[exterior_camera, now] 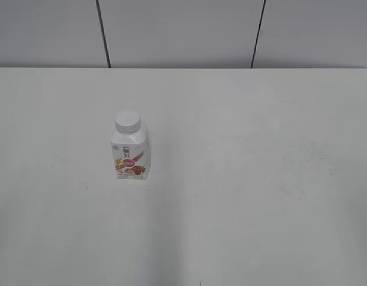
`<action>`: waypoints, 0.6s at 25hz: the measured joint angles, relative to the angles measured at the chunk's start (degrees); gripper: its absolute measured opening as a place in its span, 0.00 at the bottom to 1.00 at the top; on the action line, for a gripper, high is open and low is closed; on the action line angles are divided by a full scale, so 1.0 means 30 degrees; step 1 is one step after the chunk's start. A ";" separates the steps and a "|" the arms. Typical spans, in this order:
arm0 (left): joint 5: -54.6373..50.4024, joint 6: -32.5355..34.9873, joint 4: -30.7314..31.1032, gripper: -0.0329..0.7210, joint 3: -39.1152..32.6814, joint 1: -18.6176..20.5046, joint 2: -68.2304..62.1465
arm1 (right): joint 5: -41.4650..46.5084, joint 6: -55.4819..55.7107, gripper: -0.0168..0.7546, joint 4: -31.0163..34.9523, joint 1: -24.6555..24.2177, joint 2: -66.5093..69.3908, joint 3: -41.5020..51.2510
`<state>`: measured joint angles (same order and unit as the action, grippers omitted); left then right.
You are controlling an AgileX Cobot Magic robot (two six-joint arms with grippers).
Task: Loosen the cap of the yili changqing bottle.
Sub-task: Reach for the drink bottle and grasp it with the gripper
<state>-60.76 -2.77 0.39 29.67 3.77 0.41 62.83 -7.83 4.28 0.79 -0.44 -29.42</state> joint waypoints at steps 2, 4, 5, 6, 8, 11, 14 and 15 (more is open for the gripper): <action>0.0000 0.0000 0.0000 0.79 0.0000 0.0000 0.0000 | 0.0000 0.0000 0.62 0.0000 0.0000 0.0000 0.0000; 0.0000 0.0000 0.0000 0.79 0.0000 0.0000 0.0000 | 0.0000 0.0000 0.62 0.0000 0.0000 0.0000 0.0000; 0.0000 0.0000 -0.0018 0.79 0.0000 0.0000 0.0000 | 0.0000 0.0000 0.62 0.0000 0.0000 0.0000 0.0000; 0.0000 0.0000 0.0046 0.79 0.0000 0.0000 0.0000 | 0.0000 0.0000 0.62 0.0000 0.0000 0.0000 0.0000; 0.0000 0.0000 -0.0132 0.79 0.0000 0.0000 0.0000 | 0.0000 0.0000 0.62 0.0000 0.0000 0.0000 0.0000; 0.0022 0.0000 -0.0132 0.79 0.0000 -0.0074 0.0000 | 0.0000 0.0000 0.62 0.0000 0.0000 0.0000 0.0000; 0.0446 0.0019 -0.0132 0.79 0.0227 -0.0117 -0.0076 | 0.0000 0.0000 0.62 0.0000 0.0000 0.0000 0.0000; 0.0915 0.0027 -0.0132 0.79 0.0410 -0.0117 -0.0239 | 0.0000 0.0000 0.62 0.0000 0.0000 0.0000 0.0000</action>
<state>-58.02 -2.69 0.00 30.90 3.42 -0.31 62.83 -7.83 4.28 0.79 -0.44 -29.42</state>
